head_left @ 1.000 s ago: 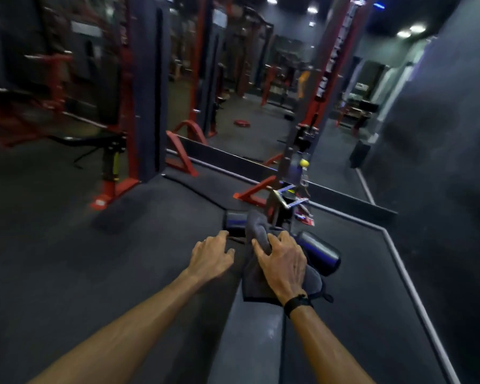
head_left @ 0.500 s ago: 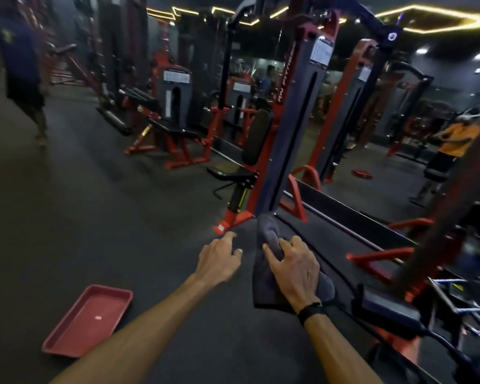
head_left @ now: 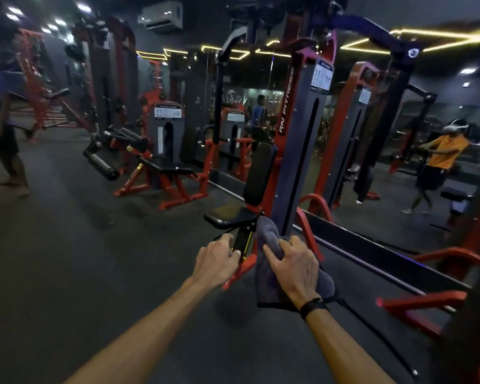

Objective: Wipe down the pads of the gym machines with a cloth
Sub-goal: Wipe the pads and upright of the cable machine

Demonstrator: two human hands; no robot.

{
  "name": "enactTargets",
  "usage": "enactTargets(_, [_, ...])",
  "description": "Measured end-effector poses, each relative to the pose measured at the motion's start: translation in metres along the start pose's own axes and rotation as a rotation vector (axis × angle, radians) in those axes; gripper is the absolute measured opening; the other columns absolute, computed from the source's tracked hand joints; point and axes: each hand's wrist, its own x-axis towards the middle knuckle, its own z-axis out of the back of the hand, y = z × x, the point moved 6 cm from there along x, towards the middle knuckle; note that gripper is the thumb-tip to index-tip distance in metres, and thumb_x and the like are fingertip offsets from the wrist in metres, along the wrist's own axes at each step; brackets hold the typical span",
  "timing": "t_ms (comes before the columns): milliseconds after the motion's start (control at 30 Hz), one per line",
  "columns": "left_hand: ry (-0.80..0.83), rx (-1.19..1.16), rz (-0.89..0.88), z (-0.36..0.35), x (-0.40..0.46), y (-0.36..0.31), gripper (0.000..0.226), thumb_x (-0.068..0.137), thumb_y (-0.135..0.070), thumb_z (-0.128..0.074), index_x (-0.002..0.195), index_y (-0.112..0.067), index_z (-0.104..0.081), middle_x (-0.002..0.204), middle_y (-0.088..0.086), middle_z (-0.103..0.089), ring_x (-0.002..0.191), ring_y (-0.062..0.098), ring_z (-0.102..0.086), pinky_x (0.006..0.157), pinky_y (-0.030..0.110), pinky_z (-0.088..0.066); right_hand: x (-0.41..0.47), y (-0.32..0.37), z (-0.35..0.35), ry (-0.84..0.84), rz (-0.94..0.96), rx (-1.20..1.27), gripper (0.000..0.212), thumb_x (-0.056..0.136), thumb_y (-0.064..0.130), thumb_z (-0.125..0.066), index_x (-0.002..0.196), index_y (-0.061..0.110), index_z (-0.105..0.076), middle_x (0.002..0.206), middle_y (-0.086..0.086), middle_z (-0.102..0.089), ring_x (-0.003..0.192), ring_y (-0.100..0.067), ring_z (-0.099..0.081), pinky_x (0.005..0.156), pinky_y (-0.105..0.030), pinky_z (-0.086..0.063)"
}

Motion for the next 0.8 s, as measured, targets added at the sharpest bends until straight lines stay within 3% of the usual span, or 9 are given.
enactTargets(133, [-0.117,-0.025,-0.016,0.042,0.088,0.020,0.044,0.098,-0.031,-0.055,0.139,-0.016,-0.050,0.106,-0.002,-0.073,0.112,0.028,-0.063,0.098,0.042,-0.045,0.090,0.040,-0.054,-0.034,0.100,0.046,0.026,0.088,0.043,-0.072,0.087,0.017,-0.072,0.082,-0.003,-0.059,0.071,-0.025,-0.060,0.060,-0.035,-0.048])
enactTargets(400, [-0.223,0.030,0.011,0.066,0.244,0.130,0.048,0.096,-0.034,-0.057,0.141,-0.016,-0.050,0.124,0.003,-0.068,0.122,0.025,-0.057,0.103,0.043,-0.039,0.192,0.116,-0.216,0.006,0.221,0.111,0.030,0.091,0.046,-0.066,0.083,0.017,-0.066,0.080,-0.002,-0.054,0.069,-0.022,-0.055,0.057,-0.037,-0.049])
enactTargets(567, [-0.166,0.023,0.019,0.066,0.366,0.202,0.054,0.095,-0.038,-0.059,0.143,-0.018,-0.047,0.138,0.004,-0.058,0.130,0.024,-0.050,0.109,0.043,-0.036,0.275,0.127,-0.323,0.054,0.154,0.056,0.028,0.089,0.045,-0.071,0.081,0.018,-0.067,0.078,0.000,-0.052,0.067,-0.020,-0.056,0.056,-0.033,-0.044])
enactTargets(800, [-0.075,0.016,-0.096,0.061,0.534,0.221,0.053,0.097,-0.036,-0.057,0.145,-0.017,-0.046,0.142,0.003,-0.054,0.134,0.023,-0.046,0.111,0.044,-0.032,0.392,0.105,-0.398,-0.015,-0.018,-0.003,0.026,0.087,0.043,-0.074,0.087,0.017,-0.071,0.083,-0.003,-0.059,0.071,-0.024,-0.059,0.059,-0.034,-0.049])
